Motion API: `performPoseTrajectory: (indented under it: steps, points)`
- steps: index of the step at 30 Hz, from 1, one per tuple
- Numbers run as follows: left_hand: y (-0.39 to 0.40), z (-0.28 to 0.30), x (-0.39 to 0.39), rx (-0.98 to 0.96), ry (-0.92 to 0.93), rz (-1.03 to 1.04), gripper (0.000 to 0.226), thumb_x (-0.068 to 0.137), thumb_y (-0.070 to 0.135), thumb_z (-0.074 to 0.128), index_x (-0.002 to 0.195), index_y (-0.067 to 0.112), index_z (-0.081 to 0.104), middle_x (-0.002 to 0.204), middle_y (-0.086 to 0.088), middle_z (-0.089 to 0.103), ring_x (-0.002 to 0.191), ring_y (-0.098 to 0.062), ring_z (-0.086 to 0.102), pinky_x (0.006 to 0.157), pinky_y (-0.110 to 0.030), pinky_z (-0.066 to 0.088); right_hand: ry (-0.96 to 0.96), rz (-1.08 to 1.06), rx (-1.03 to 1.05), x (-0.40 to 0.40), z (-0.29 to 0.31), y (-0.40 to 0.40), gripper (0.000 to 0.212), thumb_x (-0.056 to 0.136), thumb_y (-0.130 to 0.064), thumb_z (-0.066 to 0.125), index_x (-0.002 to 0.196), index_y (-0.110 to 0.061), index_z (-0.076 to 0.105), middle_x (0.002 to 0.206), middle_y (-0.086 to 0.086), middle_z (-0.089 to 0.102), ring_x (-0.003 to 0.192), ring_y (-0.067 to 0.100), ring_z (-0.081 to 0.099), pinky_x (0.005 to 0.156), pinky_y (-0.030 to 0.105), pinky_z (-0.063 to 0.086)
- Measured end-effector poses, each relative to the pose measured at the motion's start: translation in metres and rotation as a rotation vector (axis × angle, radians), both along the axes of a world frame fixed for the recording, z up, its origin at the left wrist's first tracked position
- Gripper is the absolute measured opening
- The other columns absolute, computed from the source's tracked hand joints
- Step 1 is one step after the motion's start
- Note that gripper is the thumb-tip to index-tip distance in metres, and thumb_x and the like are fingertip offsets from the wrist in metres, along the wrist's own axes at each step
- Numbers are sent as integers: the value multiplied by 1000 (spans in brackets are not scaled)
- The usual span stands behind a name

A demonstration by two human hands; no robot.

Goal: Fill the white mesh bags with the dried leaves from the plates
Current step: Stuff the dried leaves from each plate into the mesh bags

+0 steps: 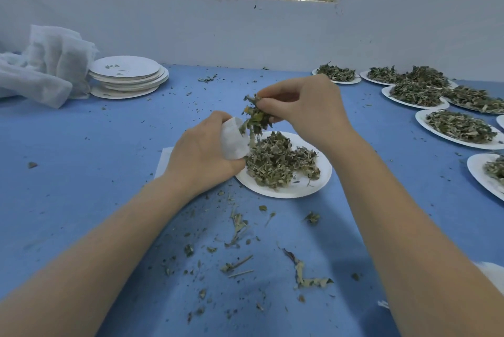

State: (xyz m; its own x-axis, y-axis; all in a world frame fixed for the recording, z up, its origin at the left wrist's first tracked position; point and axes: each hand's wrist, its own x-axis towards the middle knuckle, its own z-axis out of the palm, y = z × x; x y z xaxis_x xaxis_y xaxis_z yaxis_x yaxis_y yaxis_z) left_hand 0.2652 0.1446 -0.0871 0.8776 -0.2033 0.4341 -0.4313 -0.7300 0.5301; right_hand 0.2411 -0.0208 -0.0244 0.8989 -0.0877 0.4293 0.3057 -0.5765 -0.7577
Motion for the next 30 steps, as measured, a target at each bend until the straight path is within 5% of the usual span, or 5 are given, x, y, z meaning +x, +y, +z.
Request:
performPoseTrajectory:
  steps: [10, 15, 21, 26, 30]
  points:
    - [0, 3, 3, -252, 38, 91, 49, 64, 31, 74, 103, 25, 44, 83, 19, 48, 75, -8, 47, 58, -18, 38, 54, 101, 180, -4, -6, 16, 11, 75, -10, 76, 82, -17, 75, 73, -4, 73, 64, 9, 70, 71, 18, 56]
    - [1, 3, 1, -183, -40, 65, 45, 66, 28, 75, 100, 23, 45, 81, 13, 52, 75, -12, 50, 60, -26, 37, 96, 194, -62, -7, -3, 14, 13, 74, -15, 77, 83, -24, 77, 70, -12, 72, 70, -2, 66, 72, 12, 52]
    - [-3, 3, -1, -46, -114, 39, 42, 72, 26, 70, 109, 16, 53, 89, 5, 57, 82, -17, 52, 66, -25, 35, 252, 338, -332, -10, 0, 11, 43, 81, -5, 51, 100, -37, 72, 96, -6, 71, 89, 15, 63, 84, 24, 49]
    - [-15, 8, -3, -9, -97, -18, 41, 70, 28, 70, 107, 19, 53, 90, 4, 61, 82, -18, 54, 64, -29, 40, 206, 333, -301, -8, 0, 5, 39, 79, 1, 58, 105, -24, 71, 98, -3, 72, 97, 12, 65, 88, 25, 49]
    - [-24, 14, 2, 3, -74, -60, 42, 67, 29, 72, 103, 23, 49, 85, 10, 57, 78, -16, 53, 61, -29, 42, 122, 205, -161, -4, -4, 1, 20, 76, -7, 69, 90, -20, 73, 70, -17, 68, 70, -8, 63, 58, 5, 43]
